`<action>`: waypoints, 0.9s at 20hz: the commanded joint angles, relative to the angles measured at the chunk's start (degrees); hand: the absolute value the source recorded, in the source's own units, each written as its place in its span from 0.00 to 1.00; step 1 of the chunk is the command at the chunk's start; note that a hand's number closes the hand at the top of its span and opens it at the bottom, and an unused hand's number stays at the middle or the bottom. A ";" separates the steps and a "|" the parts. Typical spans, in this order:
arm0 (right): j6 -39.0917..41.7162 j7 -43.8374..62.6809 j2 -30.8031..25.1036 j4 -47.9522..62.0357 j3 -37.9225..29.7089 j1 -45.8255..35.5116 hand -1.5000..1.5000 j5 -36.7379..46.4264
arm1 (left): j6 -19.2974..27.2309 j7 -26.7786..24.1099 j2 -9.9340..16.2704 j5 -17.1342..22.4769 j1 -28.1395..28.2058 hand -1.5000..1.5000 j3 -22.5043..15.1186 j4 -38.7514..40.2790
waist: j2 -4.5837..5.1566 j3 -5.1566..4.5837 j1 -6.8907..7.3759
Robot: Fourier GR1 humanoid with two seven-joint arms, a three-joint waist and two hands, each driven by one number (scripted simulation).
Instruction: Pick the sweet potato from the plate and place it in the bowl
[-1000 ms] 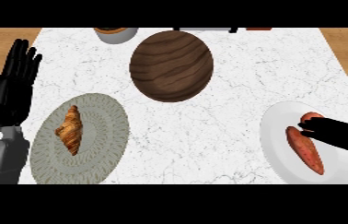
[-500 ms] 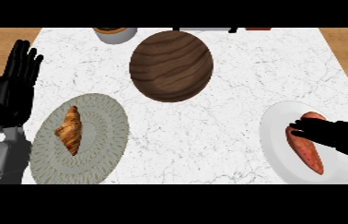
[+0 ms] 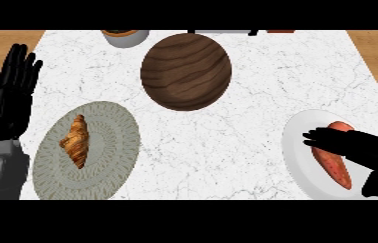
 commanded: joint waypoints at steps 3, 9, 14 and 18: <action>0.55 -1.89 2.06 7.63 -1.84 -2.97 0.00 3.66 | -0.47 -2.13 -1.64 -1.11 1.08 0.50 0.06 0.28 | 0.03 -0.01 -0.02; -5.45 -5.63 6.99 12.38 -3.04 -7.53 1.00 4.30 | -2.84 1.06 0.54 0.93 0.74 0.50 1.81 -1.08 | 0.04 0.02 0.44; -6.79 -6.47 7.83 8.99 -3.69 -5.08 1.00 4.51 | -2.46 0.71 0.73 1.13 -1.68 0.50 3.56 1.30 | -0.04 -0.02 -0.12; -10.19 -10.27 6.48 9.64 -5.79 -2.73 1.00 3.85 | 0.04 1.32 -2.34 -2.27 2.28 0.50 0.42 -3.52 | -0.07 -0.01 -0.12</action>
